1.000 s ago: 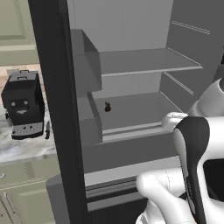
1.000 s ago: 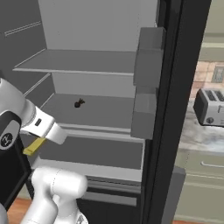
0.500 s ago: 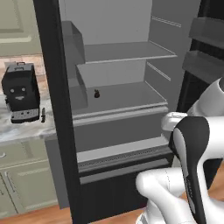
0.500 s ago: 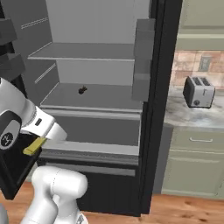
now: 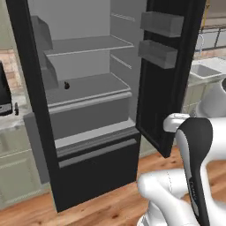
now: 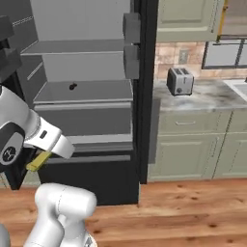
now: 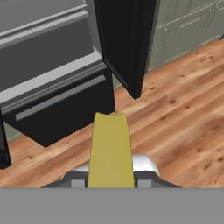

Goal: Retrieve the butter from the fridge and place it on a plate on the dining table. Then retrieve the butter knife by the fridge and place it near the plate.

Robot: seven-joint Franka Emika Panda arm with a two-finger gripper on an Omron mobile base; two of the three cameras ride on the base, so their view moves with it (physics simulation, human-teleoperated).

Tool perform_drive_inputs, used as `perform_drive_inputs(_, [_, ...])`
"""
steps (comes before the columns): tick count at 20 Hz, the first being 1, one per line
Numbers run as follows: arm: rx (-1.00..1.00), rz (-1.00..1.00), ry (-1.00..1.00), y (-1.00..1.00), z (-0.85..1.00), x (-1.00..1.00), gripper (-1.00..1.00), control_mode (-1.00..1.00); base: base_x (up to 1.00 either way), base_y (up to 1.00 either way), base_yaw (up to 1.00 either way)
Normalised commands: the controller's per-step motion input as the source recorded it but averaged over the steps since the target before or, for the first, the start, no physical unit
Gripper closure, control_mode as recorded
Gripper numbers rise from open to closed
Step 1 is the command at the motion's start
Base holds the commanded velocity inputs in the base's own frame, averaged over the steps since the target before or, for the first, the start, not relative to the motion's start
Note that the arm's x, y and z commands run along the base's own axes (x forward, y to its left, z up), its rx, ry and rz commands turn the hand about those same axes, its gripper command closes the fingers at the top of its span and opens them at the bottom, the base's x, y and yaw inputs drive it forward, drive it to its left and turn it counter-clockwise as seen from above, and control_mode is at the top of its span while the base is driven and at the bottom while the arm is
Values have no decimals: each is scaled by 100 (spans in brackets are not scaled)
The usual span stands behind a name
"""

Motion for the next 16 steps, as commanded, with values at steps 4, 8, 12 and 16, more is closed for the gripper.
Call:
perform_drive_inputs(4, [0, 0, 0, 0, 0, 0, 100, 100, -62, -13, -59])
perform_drive_inputs(8, [0, 0, 0, 0, 0, 0, 100, 100, -48, -20, -66])
perform_drive_inputs(12, [0, 0, 0, 0, 0, 0, 100, 100, -46, -29, -69])
perform_drive_inputs(16, [0, 0, 0, 0, 0, 0, 100, 100, -59, -13, -70])
